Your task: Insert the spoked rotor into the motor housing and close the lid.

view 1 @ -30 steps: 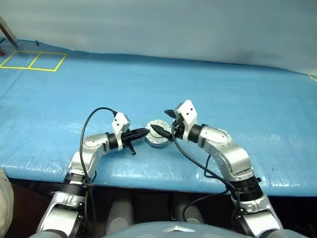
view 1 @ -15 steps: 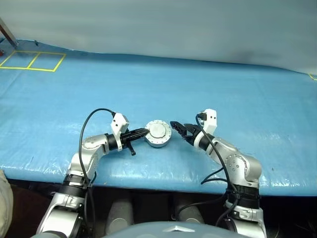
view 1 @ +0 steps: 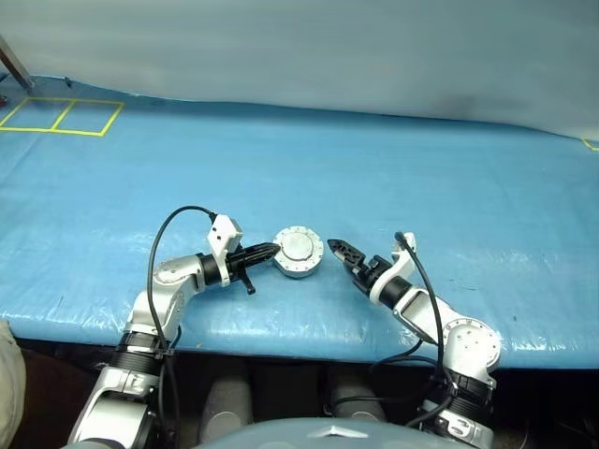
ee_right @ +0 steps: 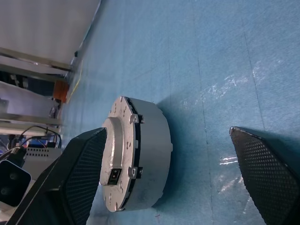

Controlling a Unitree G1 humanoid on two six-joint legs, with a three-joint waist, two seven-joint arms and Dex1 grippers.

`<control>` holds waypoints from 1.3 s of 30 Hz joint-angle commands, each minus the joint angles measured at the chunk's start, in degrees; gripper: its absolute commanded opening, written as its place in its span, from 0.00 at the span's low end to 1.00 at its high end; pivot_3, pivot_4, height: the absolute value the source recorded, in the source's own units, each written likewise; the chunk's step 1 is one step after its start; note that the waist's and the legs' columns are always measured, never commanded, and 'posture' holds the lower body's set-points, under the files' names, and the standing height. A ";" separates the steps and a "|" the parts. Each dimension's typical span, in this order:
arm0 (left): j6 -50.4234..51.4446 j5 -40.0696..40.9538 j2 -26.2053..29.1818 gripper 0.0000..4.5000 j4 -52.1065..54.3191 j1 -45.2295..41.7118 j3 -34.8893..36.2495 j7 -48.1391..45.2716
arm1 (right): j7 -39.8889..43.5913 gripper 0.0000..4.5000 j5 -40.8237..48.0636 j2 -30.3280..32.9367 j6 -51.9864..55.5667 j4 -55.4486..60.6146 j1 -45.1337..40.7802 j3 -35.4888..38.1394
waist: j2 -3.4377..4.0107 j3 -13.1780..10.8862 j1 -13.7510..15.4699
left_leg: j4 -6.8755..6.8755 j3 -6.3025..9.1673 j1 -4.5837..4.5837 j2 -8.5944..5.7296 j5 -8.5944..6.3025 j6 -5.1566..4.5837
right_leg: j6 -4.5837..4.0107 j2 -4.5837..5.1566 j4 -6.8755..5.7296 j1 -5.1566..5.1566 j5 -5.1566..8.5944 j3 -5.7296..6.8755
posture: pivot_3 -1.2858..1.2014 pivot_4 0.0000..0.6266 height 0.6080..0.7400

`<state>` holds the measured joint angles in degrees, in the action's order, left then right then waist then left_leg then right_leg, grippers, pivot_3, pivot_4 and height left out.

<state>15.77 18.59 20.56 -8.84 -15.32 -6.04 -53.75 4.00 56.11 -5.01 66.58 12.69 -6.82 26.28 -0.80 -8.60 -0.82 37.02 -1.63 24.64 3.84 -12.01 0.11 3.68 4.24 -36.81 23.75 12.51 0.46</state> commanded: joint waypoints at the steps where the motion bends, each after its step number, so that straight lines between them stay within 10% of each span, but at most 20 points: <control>1: 0.07 -0.45 0.34 0.00 1.03 -0.01 -0.47 -0.10 | -0.20 0.98 3.13 -3.64 -0.24 -0.23 1.30 -3.26 | 0.00 0.00 -0.01 | 0.00 0.01 0.00 0.00 0.00 0.00 | 0.00 0.00 0.00 0.00 0.00 0.00 | 0.52 0.24 1.00; 15: -0.10 -0.61 0.67 0.00 1.34 0.29 -0.41 0.03 | 0.64 0.98 8.25 -2.89 -5.81 -5.77 -0.66 -7.18 | 0.01 -0.01 -0.16 | -0.02 0.03 0.01 0.00 0.00 0.00 | -0.01 0.00 0.01 0.01 0.01 0.01 | 0.52 0.24 1.00; 26: -0.06 -0.73 0.81 0.00 1.44 0.38 -0.53 0.09 | -0.95 0.29 9.99 -1.07 -7.60 -6.08 0.01 -9.23 | 0.08 -0.05 -0.20 | -0.05 0.03 0.06 0.00 0.00 0.00 | -0.01 0.00 0.02 0.06 0.02 0.00 | 0.52 0.24 1.00; 39: 0.04 -0.34 0.44 0.00 1.53 0.40 0.26 0.92 | -1.69 0.28 10.08 -0.78 -8.59 -5.93 0.36 -10.44 | 0.08 -0.05 -0.43 | -0.05 0.04 0.04 0.00 0.00 0.00 | 0.00 0.00 0.02 0.05 0.03 0.00 | 0.52 0.24 1.00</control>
<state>15.76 18.21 21.47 -8.73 -14.99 -5.63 -53.33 2.52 64.70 -4.35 57.98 5.42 -6.46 17.21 -0.71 -8.65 -1.26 36.97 -1.60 24.67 3.84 -12.02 0.11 3.68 4.24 -36.79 23.80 12.54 0.46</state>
